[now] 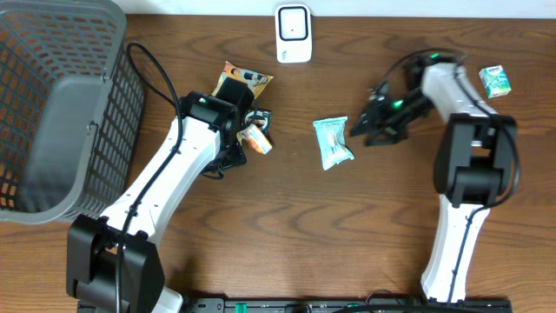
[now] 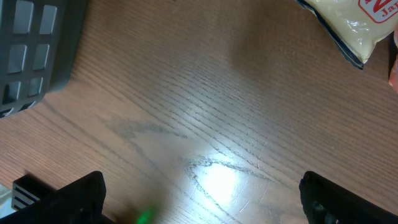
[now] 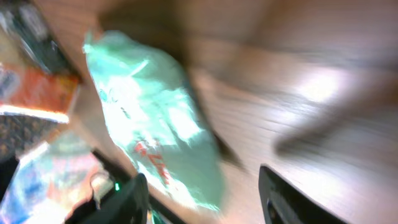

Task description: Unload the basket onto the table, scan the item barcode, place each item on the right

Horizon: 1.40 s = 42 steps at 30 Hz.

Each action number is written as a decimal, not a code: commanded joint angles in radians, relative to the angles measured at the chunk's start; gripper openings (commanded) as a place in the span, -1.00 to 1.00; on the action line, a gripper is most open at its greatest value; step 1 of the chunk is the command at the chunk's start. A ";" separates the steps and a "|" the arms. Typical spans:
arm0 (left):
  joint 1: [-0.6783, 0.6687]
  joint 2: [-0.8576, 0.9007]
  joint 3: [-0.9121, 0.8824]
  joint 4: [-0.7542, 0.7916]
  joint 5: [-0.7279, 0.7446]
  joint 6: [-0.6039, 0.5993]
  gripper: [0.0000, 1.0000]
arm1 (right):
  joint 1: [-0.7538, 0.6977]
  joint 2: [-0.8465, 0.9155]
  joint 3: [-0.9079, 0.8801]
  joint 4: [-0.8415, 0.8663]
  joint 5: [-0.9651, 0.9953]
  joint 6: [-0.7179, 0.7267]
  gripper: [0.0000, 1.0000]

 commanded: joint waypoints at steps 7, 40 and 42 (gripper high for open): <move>0.003 -0.005 -0.006 -0.006 -0.016 -0.009 0.96 | 0.060 -0.062 0.159 -0.147 0.128 -0.137 0.28; 0.003 -0.005 -0.006 -0.006 -0.016 -0.008 0.96 | 0.261 -0.079 0.094 0.080 0.137 0.060 -0.98; 0.003 -0.005 -0.006 -0.006 -0.016 -0.009 0.95 | 0.256 -0.094 0.143 0.067 0.115 0.053 -0.98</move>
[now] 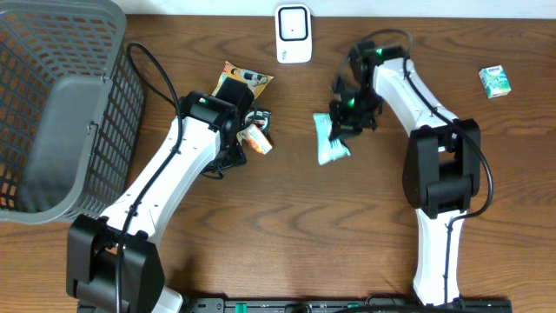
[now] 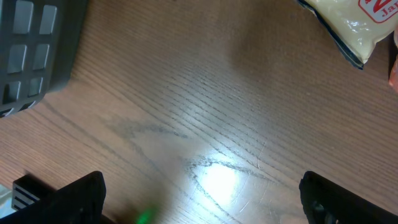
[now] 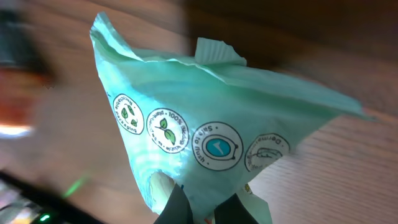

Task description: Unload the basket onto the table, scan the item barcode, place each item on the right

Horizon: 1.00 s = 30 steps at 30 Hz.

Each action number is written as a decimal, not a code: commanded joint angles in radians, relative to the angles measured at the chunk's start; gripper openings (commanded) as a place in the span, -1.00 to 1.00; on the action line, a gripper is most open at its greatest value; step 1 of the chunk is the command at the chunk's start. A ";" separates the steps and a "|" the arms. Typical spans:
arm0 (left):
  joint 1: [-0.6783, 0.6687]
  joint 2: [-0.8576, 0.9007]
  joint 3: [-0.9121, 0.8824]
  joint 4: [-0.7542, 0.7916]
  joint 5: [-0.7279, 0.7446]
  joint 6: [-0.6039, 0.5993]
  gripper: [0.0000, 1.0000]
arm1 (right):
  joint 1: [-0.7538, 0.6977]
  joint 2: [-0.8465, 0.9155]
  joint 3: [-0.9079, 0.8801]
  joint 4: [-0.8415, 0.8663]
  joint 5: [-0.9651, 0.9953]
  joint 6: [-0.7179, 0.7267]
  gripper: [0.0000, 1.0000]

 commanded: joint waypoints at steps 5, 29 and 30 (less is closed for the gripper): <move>0.003 -0.005 -0.006 -0.006 -0.016 -0.009 0.96 | -0.008 -0.116 0.156 -0.003 -0.115 -0.060 -0.98; 0.003 -0.005 -0.006 -0.006 -0.016 -0.008 0.95 | 0.071 -0.175 -0.107 0.131 0.194 0.053 -0.92; 0.003 -0.005 -0.006 -0.006 -0.016 -0.008 0.95 | 0.071 -0.175 -0.126 0.145 0.194 0.053 -0.63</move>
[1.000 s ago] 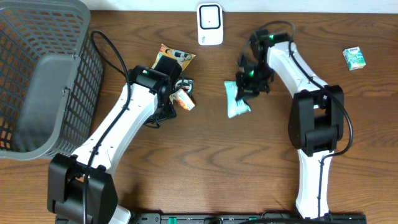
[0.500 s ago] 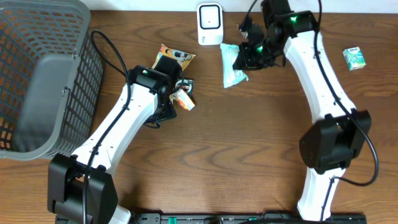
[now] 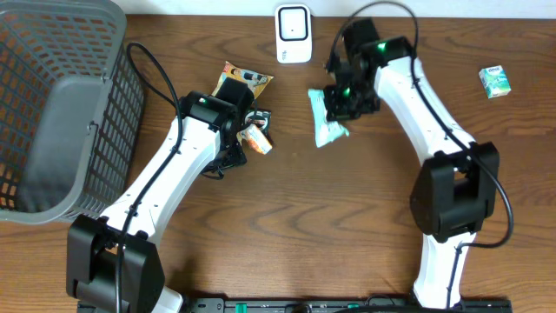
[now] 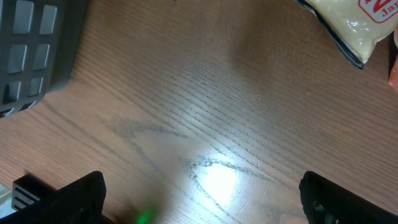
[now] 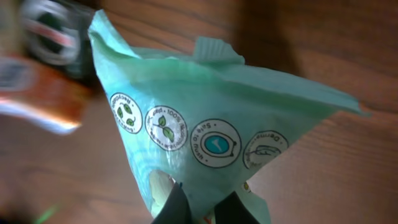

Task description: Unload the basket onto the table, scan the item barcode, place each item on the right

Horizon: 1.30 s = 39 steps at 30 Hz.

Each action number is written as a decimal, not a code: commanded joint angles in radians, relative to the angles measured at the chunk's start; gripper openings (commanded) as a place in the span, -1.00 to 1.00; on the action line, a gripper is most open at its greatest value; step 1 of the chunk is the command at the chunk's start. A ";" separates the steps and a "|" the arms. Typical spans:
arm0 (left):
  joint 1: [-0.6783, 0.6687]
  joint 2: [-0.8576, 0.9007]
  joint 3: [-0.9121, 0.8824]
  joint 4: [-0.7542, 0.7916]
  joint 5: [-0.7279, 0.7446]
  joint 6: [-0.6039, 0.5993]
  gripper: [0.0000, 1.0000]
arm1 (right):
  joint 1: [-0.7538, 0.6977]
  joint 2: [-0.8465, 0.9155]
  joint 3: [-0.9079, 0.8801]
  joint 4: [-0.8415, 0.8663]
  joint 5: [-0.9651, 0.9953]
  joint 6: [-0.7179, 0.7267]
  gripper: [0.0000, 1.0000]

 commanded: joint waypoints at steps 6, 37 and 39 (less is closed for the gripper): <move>0.003 -0.005 -0.006 -0.007 -0.016 -0.009 0.95 | -0.008 0.007 -0.056 0.008 0.062 0.021 -0.27; 0.003 -0.005 -0.006 -0.007 -0.016 -0.009 0.96 | 0.250 0.010 -0.220 0.262 0.502 0.124 -0.31; 0.003 -0.005 -0.006 -0.007 -0.016 -0.009 0.96 | 0.251 0.010 -0.246 0.282 0.548 0.122 -0.31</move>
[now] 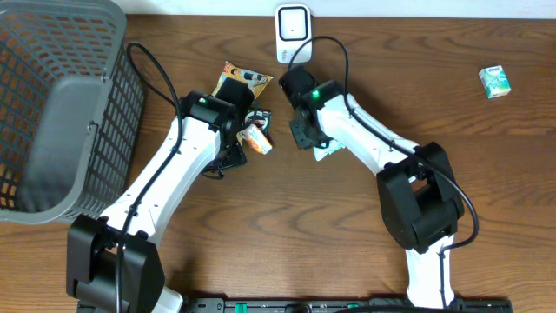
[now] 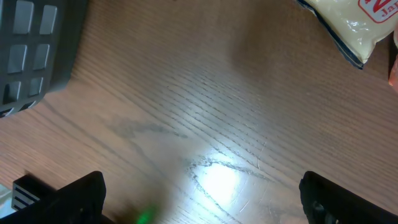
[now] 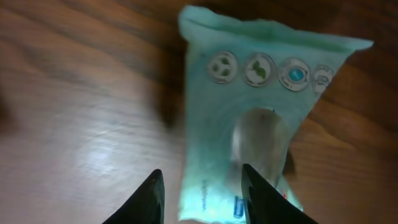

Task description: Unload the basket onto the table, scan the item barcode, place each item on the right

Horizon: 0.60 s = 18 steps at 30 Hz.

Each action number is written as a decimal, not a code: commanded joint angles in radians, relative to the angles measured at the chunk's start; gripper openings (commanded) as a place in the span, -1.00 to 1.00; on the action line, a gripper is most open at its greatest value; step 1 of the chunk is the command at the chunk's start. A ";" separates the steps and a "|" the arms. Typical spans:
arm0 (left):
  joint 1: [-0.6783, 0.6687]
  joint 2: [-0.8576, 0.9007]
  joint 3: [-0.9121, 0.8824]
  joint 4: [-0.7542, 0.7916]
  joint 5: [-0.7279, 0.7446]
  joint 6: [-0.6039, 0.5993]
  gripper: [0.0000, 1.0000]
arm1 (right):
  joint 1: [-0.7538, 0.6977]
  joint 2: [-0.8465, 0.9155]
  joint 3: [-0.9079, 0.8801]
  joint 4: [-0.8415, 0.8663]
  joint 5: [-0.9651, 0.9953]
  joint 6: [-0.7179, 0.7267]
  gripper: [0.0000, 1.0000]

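Note:
A mint-green packet (image 3: 249, 124) printed with round icons lies flat on the wooden table, and only a corner of the packet (image 1: 324, 153) shows from overhead beside the right arm. My right gripper (image 3: 202, 169) is open just above it, one finger on each side of its near end, and stands in front of the white scanner (image 1: 294, 33) as my right gripper (image 1: 304, 132). My left gripper (image 2: 200, 180) is open over bare wood, nothing between its fingers.
A grey mesh basket (image 1: 52, 104) fills the far left. A yellow snack packet (image 1: 243, 80), an orange packet (image 1: 258, 141) and a dark item lie by the left wrist. A small green box (image 1: 495, 80) sits at the far right.
My right gripper, then shut on the green packet held up by the scanner, is now open and further left. The packet lies on the table. The left arm has not moved.
My right gripper was open beside the green packet at mid-table. Then it was shut on the packet, and after that held it closer to the scanner. Now the packet is let go on the table in front of the scanner.

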 commanded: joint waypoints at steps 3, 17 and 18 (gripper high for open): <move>0.003 -0.005 -0.006 -0.007 -0.016 -0.009 0.95 | -0.004 -0.006 -0.054 0.030 0.123 0.022 -0.27; 0.003 -0.005 -0.006 -0.007 -0.016 -0.009 0.96 | -0.019 -0.009 -0.053 0.027 -0.038 0.018 -0.98; 0.003 -0.005 -0.006 -0.007 -0.016 -0.009 0.96 | -0.027 -0.010 -0.033 0.010 -0.084 0.018 -0.98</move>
